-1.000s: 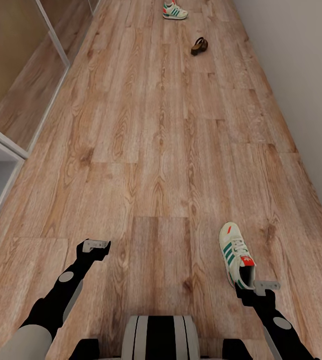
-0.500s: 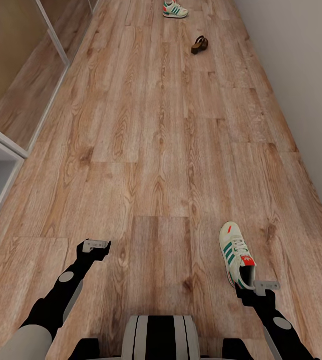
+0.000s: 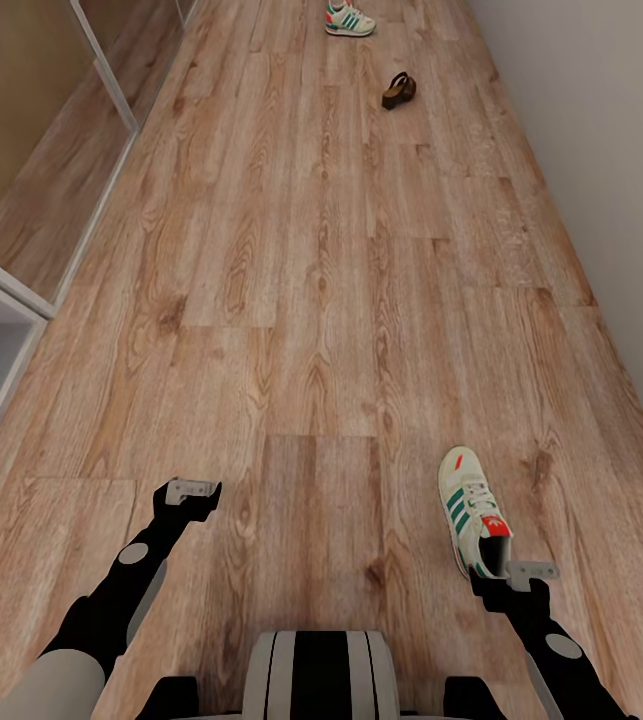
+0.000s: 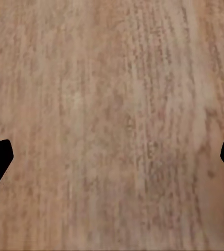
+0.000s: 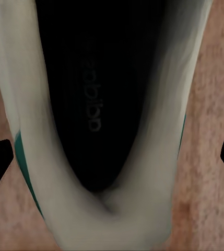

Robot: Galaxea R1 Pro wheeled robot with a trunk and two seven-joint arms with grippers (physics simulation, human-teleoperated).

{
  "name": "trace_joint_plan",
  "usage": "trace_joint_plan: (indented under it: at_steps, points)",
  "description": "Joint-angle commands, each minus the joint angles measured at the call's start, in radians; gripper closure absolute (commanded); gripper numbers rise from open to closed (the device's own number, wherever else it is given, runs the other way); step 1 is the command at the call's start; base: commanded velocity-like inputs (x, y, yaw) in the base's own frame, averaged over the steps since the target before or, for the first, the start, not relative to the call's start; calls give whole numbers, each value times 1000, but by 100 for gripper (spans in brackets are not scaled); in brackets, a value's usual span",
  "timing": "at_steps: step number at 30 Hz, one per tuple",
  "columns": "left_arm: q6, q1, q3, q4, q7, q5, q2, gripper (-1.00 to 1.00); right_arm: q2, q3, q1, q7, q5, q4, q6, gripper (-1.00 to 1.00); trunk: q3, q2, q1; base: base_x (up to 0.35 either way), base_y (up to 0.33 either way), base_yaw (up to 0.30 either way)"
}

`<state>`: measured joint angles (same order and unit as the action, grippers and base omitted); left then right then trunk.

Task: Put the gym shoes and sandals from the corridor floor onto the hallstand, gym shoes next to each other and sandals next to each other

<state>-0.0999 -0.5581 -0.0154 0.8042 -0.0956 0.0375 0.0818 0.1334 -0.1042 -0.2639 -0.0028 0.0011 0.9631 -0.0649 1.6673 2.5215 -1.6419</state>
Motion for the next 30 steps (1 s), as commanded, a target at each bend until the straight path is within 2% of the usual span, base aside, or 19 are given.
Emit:
trace_joint_plan:
  at_steps: [1,9,10,25,30]
  points:
    - [-3,0,-2,0,-4,4,0,-100,0,0,0,0,0,2,-6,-100,0,0,0,42,0,0]
    - [-3,0,-2,0,-4,4,0,-100,0,0,0,0,0,1,-6,-100,0,0,0,11,0,0]
    - [-3,0,-2,0,-4,4,0,-100,0,0,0,0,0,1,-6,100,0,0,0,4,0,0]
    - [-2,0,-1,1,-8,3,1,-100,0,0,0,1,-1,5,-6,100,0,0,0,0,0,0]
    - [5,1,0,27,-10,4,1,-100,0,0,0,1,-1,6,-6,100,0,0,0,0,0,0]
